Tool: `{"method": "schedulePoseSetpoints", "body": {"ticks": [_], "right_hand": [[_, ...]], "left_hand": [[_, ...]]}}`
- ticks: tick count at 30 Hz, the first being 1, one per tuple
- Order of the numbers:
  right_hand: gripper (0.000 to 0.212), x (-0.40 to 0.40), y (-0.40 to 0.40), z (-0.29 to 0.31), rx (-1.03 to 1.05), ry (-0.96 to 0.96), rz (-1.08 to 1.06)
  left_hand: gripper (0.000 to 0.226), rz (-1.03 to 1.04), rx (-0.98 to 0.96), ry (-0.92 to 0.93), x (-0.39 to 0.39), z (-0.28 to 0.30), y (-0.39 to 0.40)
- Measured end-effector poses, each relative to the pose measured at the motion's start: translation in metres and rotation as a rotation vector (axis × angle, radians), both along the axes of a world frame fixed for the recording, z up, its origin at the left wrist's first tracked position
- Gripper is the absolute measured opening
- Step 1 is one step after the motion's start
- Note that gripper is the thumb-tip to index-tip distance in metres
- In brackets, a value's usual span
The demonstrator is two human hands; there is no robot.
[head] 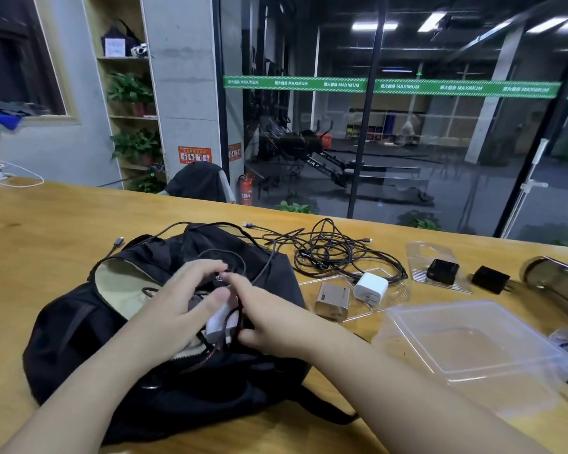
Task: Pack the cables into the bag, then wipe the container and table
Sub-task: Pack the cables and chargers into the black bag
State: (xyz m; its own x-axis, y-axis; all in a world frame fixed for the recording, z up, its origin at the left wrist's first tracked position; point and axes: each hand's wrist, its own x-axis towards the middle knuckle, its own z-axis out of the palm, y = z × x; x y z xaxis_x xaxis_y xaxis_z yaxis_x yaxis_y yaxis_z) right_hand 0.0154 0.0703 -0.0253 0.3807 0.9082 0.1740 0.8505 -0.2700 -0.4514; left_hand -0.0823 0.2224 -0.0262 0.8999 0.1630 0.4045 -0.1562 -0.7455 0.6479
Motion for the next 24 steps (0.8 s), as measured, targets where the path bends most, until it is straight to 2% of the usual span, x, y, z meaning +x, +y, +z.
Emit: {"method": "schedulePoseSetpoints", "body": {"ticks": [3,6,9,14,16,20,24], "right_hand": [[0.086,0.002,-0.003,-0.002,0.042,0.107,-0.050],[0.078,0.008,-0.010,0.003,0.055,0.099,-0.120],[0.062,0.013,-0.020,0.013,0.074,0.032,-0.101],[0.042,0.023,-0.030,0.016,0.007,-0.034,-0.117],[0.037,0.027,-0.030,0.014,-0.043,-0.065,-0.159],[0.026,0.030,-0.030,0.011,-0.076,-0.029,-0.259],[0.018,0.023,-0.020,0.012,0.027,0.106,-0.269]], "left_hand": [[0.062,-0.106,0.131,0.091,0.003,-0.001,-0.004],[0.072,-0.089,0.285,0.158,0.008,-0.008,0.000],[0.068,-0.077,0.373,0.157,0.014,-0.015,0.006],[0.049,-0.045,0.521,0.179,0.022,-0.017,0.014],[0.048,-0.027,0.524,0.209,0.024,-0.018,0.019],[0.072,0.000,0.376,0.276,0.024,-0.020,0.022],[0.092,-0.018,0.453,0.251,0.030,-0.020,0.017]]}}
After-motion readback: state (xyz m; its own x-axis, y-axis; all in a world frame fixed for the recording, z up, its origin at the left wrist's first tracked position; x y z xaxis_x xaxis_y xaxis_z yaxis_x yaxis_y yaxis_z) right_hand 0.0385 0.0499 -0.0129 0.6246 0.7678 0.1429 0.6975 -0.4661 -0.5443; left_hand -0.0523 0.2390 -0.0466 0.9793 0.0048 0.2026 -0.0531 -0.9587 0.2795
